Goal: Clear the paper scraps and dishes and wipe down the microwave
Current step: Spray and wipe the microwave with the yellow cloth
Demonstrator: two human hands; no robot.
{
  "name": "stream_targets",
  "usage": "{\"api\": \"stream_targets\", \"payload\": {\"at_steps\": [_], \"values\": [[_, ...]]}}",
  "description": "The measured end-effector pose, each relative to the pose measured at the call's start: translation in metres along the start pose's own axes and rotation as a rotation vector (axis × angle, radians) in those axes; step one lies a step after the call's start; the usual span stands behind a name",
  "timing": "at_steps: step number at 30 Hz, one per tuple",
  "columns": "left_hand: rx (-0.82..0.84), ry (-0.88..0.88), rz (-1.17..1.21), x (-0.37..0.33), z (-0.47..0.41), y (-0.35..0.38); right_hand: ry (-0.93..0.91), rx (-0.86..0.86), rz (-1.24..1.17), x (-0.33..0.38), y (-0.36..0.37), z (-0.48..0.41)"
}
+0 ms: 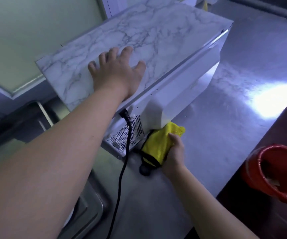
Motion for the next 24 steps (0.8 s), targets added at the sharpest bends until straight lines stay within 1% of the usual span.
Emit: {"api": "stream_targets", "payload": {"at_steps": [2, 3, 4, 6, 7, 9, 10, 11, 12, 13, 14, 15, 17, 19, 21, 24], "values": [[0.000, -0.004, 0.004, -0.001, 0.000, -0.001, 0.033, -0.011, 0.068, 0.015, -0.019, 0.021], [0.001, -0.005, 0.005, 0.000, 0.000, -0.001, 0.001, 0.001, 0.068, 0.027, -0.021, 0.031], [0.004, -0.008, 0.006, 0.000, 0.000, 0.000, -0.071, 0.025, 0.064, 0.044, -0.017, 0.041], [0.005, -0.008, 0.004, -0.001, 0.001, -0.001, -0.341, 0.051, 0.142, 0.088, -0.001, 0.057], [0.007, -0.006, 0.002, -0.001, 0.001, 0.000, -0.506, 0.053, 0.238, 0.112, 0.013, 0.064], [0.018, -0.005, 0.002, -0.001, 0.000, 0.000, -0.853, 0.061, 0.523, 0.143, 0.054, 0.077], [0.017, -0.008, 0.002, -0.001, 0.000, 0.000, -0.980, 0.053, 0.680, 0.145, 0.075, 0.079], [0.010, -0.010, 0.001, -0.001, 0.000, 0.000, -1.059, -0.006, 0.824, 0.141, 0.092, 0.081], [0.000, -0.010, 0.003, -0.002, 0.000, -0.001, -1.101, -0.110, 0.926, 0.133, 0.103, 0.081], [-0.007, -0.007, 0.007, -0.002, 0.000, -0.001, -1.141, -0.212, 0.976, 0.125, 0.108, 0.082], [-0.010, -0.005, 0.011, -0.002, 0.001, 0.000, -1.206, -0.274, 1.004, 0.113, 0.108, 0.081], [-0.013, -0.003, 0.014, -0.001, 0.001, 0.000, -1.296, -0.300, 1.037, 0.101, 0.105, 0.078], [-0.009, -0.002, 0.010, -0.001, 0.000, 0.001, -1.511, -0.290, 1.154, 0.073, 0.093, 0.065], [0.011, 0.000, 0.005, -0.001, 0.000, 0.001, -1.668, -0.239, 1.279, 0.048, 0.078, 0.048], [0.008, 0.001, 0.006, -0.001, -0.001, 0.001, -1.732, -0.248, 1.362, 0.029, 0.068, 0.032], [0.009, -0.009, 0.017, 0.000, 0.000, -0.001, -1.729, -0.297, 1.405, 0.010, 0.054, 0.016]]}}
Point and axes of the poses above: each hand's wrist, its own z-axis away from the middle knuckle, its own y-axis out of the palm, x = y × z, the point moved 6 cm from there along -z, towards the middle knuckle, and after that the axes turned 6 degrees about z, right-handed, at the moved point
